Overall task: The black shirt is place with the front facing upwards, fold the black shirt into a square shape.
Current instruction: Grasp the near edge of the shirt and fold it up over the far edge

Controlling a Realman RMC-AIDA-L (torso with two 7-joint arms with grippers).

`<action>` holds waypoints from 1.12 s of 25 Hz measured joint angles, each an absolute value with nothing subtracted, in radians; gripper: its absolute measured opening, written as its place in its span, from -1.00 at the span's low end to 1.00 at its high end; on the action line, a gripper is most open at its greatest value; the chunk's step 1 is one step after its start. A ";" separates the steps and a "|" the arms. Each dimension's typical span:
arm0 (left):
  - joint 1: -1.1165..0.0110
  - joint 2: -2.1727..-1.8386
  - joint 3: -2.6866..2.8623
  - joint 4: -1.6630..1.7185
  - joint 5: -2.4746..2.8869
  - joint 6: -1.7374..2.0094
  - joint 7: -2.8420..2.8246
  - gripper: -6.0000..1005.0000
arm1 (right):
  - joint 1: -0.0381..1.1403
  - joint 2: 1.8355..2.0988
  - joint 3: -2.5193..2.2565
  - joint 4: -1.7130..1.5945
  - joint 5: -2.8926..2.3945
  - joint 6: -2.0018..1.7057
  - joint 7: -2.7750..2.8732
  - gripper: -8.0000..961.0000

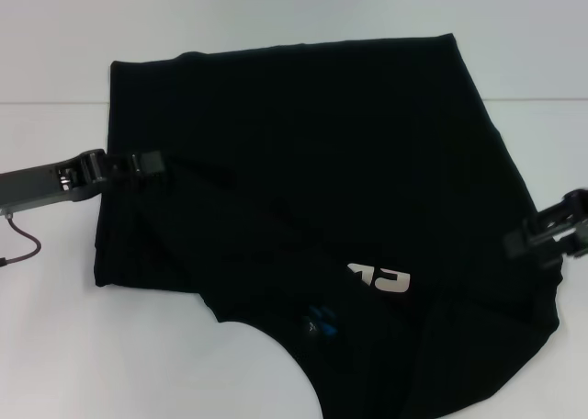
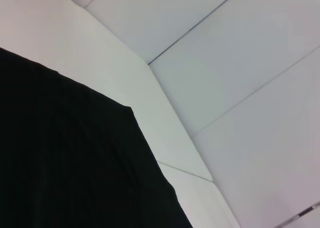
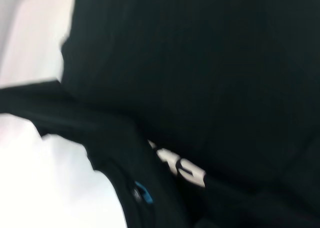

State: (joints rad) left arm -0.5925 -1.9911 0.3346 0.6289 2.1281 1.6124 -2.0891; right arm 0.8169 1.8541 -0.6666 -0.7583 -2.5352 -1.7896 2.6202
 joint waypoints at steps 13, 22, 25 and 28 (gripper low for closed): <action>-0.595 -1.999 0.356 0.623 2.128 1.628 -2.040 -0.92 | 0.892 1.876 -0.678 -0.546 -2.591 -1.673 2.737 0.46; -0.594 -2.004 0.365 0.625 2.125 1.630 -2.033 -0.92 | 0.899 1.890 -0.782 -0.597 -2.583 -1.633 2.337 0.42; -0.593 -2.005 0.365 0.625 2.125 1.624 -2.032 -0.92 | 0.899 1.907 -0.793 -0.597 -2.584 -1.632 2.182 0.40; -0.593 -2.006 0.364 0.623 2.125 1.613 -2.032 -0.92 | 0.895 1.921 -0.800 -0.606 -2.584 -1.610 2.077 0.39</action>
State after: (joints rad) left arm -0.5933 -2.0060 0.3636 0.6227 2.1254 1.6131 -2.0324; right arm 0.8946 1.9206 -0.7997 -0.6056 -2.5843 -1.6095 2.0773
